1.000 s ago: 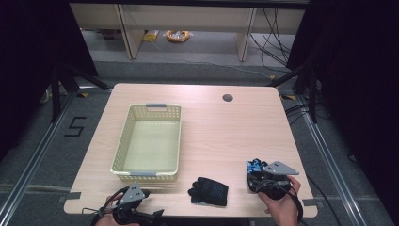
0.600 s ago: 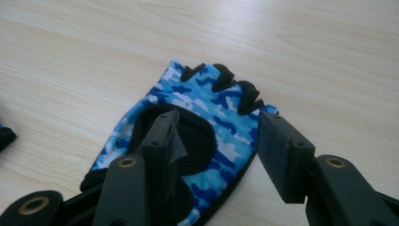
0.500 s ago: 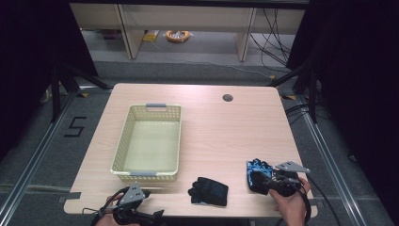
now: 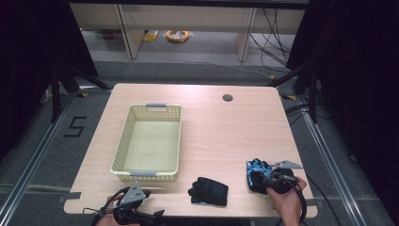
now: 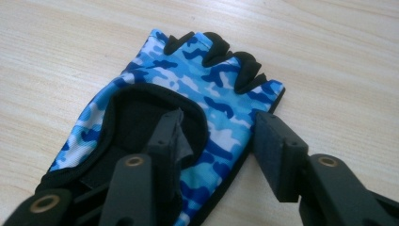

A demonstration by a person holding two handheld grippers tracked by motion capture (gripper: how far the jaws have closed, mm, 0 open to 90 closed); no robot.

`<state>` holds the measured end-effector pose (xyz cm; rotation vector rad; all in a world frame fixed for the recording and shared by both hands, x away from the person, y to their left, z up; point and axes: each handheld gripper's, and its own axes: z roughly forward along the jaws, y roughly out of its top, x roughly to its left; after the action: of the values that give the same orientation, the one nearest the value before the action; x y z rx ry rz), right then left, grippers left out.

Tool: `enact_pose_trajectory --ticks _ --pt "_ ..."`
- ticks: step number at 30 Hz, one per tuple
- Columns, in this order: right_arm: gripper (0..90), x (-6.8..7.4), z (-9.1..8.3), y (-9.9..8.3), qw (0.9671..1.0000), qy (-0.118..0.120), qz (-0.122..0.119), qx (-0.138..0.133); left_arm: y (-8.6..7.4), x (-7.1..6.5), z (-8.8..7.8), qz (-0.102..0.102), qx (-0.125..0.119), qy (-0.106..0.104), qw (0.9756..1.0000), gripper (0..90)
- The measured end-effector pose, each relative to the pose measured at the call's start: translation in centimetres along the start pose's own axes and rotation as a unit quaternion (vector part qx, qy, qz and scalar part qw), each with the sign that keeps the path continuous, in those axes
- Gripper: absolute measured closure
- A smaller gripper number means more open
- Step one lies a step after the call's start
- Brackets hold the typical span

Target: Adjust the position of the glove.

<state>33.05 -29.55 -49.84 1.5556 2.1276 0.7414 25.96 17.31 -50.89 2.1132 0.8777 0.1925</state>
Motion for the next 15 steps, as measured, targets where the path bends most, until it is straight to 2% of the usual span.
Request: enact_pose_trajectory --ticks 1,2,3,4,7,8,9,10,11,12,15 --pt "56.8 0.0 0.1 0.1 1.0000 0.004 -0.003 0.002 0.0 0.0 0.0 0.000 0.000 0.000 1.0000 17.1" --pt "58.5 0.1 0.1 0.1 1.0000 0.005 0.004 0.002 0.0 0.0 0.0 0.000 0.001 0.000 1.0000 17.1" --pt "58.5 0.1 0.1 0.1 1.0000 0.005 0.004 0.002 -0.1 -0.1 0.1 -0.009 0.001 0.000 1.0000 17.1" --pt "63.7 -0.3 0.1 0.1 0.9999 0.014 -0.001 0.002 0.0 0.0 0.0 -0.002 0.009 0.005 0.9999 17.1" --pt "66.7 -0.6 0.3 0.2 0.9999 0.011 -0.001 -0.004 0.0 0.1 0.0 0.007 0.005 0.003 1.0000 17.1" --pt "68.4 -0.6 0.4 0.3 1.0000 0.006 0.004 0.000 0.0 0.0 0.1 -0.003 0.006 0.004 1.0000 17.1" --pt "67.1 -1.0 0.6 0.4 0.9998 0.007 -0.019 -0.007 -0.1 0.1 0.1 -0.001 0.008 0.009 0.9999 17.1" --pt "62.0 -1.0 0.6 0.5 0.9999 0.000 -0.009 -0.006 0.0 0.1 0.1 0.000 0.003 0.000 1.0000 17.1" --pt "62.0 -1.0 0.6 0.5 0.9999 0.000 -0.009 -0.006 0.0 0.1 0.1 0.000 0.003 0.000 1.0000 17.1" --pt "48.9 -1.0 0.6 0.5 0.9996 -0.023 0.019 0.000 0.0 0.1 0.1 -0.001 0.003 0.001 1.0000 17.2" --pt "48.7 -1.0 0.6 0.5 0.9988 -0.036 0.032 0.010 0.0 0.0 0.1 0.001 0.000 0.003 1.0000 17.2"
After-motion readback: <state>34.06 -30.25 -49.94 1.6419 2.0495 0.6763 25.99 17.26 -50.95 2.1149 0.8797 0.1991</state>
